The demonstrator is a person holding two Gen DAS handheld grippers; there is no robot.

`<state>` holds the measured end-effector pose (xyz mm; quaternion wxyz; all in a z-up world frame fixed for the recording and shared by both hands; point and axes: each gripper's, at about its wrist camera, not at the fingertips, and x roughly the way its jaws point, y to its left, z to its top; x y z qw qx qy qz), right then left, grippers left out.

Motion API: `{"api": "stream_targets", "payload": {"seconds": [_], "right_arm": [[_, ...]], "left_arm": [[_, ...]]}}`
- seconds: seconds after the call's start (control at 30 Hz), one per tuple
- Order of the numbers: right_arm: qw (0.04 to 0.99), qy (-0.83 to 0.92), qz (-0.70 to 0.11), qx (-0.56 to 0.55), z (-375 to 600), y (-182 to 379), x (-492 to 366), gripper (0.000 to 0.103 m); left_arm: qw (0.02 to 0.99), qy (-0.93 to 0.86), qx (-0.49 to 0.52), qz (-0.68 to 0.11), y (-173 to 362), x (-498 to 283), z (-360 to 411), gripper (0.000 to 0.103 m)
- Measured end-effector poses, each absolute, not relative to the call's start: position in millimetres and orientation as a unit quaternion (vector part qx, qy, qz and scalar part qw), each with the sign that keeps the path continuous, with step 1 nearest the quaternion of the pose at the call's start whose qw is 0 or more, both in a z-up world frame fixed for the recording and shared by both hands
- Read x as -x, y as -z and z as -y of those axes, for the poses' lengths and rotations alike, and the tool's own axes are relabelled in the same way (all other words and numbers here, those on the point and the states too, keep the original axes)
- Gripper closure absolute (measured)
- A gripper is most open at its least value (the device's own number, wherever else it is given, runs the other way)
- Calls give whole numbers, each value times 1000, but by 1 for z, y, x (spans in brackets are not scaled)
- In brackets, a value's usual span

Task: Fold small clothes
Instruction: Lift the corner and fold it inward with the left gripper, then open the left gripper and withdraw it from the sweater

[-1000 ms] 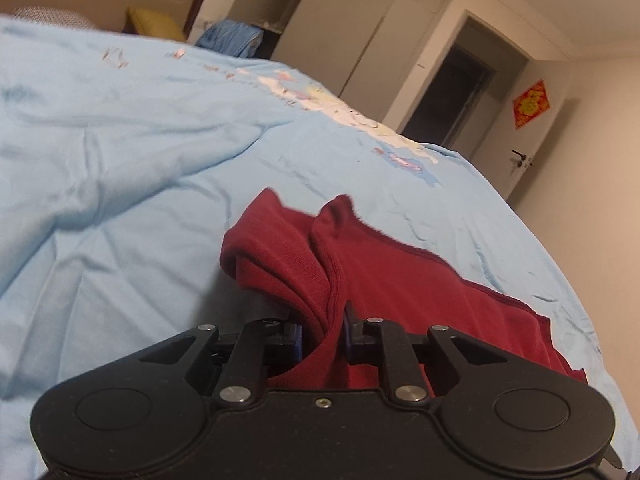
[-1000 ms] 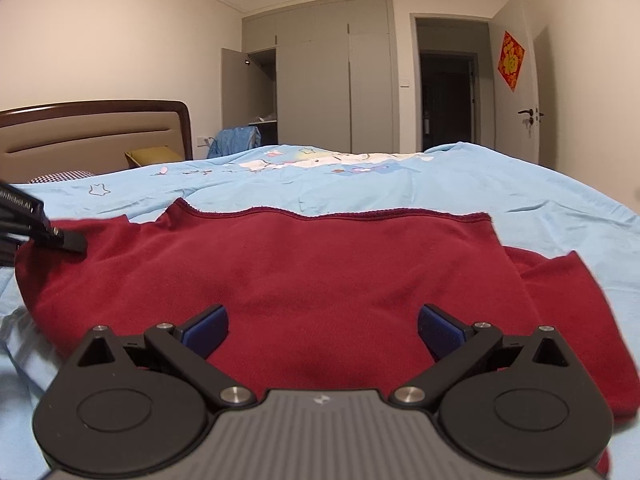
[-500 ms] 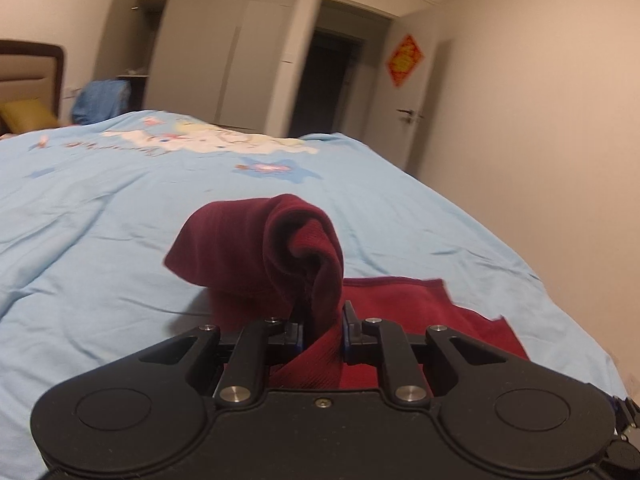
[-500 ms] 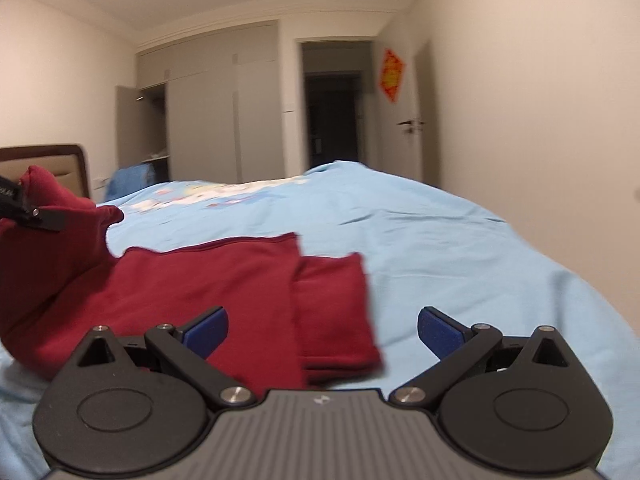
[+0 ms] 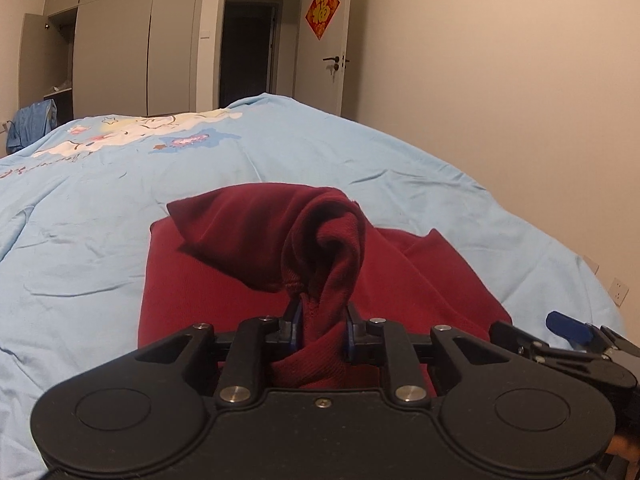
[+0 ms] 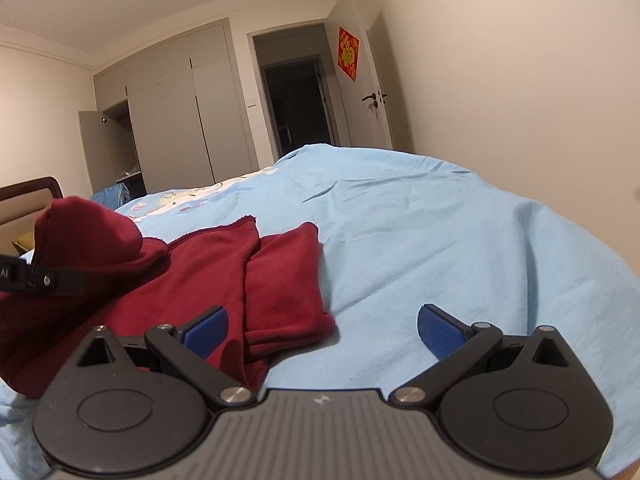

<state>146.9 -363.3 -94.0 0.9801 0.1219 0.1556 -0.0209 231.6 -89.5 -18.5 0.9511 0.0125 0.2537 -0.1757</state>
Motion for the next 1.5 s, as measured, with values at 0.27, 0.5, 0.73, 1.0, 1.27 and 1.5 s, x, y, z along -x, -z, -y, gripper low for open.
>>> {"api": "stream_targets", "payload": {"seconds": [0.27, 0.5, 0.73, 1.0, 1.27, 1.5], "right_arm": [[979, 21, -162, -118, 361, 98, -151, 0], [979, 22, -165, -117, 359, 99, -155, 0], [979, 24, -166, -115, 358, 99, -154, 0], [977, -11, -140, -159, 368, 81, -151, 0], [971, -122, -136, -153, 355, 58, -181, 12], [958, -179, -174, -141, 329, 41, -225, 34]], "left_arm": [[946, 203, -11, -251, 24, -222, 87, 50], [952, 212, -44, -217, 23, -195, 85, 26], [958, 192, -87, -195, 27, -178, 85, 25], [959, 189, -96, -189, 28, -176, 83, 61], [956, 195, -94, -196, 34, -174, 85, 77], [957, 196, -79, -200, 37, -175, 83, 82]]}}
